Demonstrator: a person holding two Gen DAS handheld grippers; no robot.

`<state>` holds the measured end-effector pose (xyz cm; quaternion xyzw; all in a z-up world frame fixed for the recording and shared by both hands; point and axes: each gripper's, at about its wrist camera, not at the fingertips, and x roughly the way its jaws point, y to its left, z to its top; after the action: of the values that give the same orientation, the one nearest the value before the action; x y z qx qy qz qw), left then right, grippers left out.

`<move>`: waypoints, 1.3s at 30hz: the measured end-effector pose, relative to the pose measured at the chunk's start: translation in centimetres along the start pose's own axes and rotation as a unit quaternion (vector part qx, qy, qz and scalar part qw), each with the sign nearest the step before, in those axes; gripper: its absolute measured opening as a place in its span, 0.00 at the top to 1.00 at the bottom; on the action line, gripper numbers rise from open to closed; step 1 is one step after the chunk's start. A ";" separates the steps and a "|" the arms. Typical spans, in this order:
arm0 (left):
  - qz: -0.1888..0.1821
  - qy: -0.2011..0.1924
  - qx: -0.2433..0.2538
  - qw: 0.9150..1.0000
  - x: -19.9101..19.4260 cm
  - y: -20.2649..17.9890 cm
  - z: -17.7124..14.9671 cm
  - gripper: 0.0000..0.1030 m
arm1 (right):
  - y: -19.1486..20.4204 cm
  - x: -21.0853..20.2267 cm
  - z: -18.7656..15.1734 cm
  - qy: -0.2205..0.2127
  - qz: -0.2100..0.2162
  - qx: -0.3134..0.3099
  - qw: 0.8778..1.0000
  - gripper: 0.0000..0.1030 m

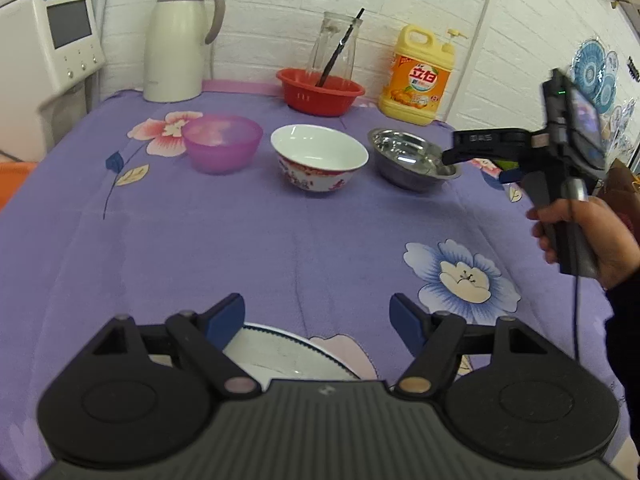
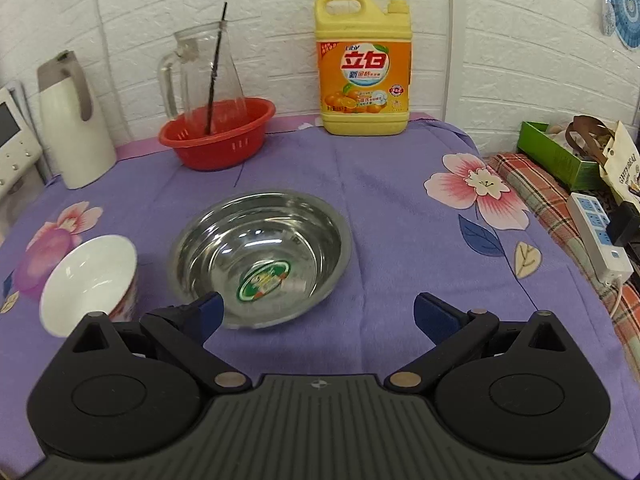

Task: Organize plates and bowls
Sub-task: 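Move the left tool to the rim of the steel bowl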

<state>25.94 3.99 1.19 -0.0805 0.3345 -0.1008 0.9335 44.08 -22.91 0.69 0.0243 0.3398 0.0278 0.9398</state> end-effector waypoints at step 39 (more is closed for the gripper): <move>-0.060 0.026 -0.005 0.998 3.1 -4.3 4.3 0.18 | -2.4 -6.3 -8.0 -0.033 0.020 0.002 0.999 0.00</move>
<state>30.43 -0.58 3.52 -0.1029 0.3536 -0.1574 0.9163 34.16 -25.48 -1.60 0.0340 0.3077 0.0455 0.9498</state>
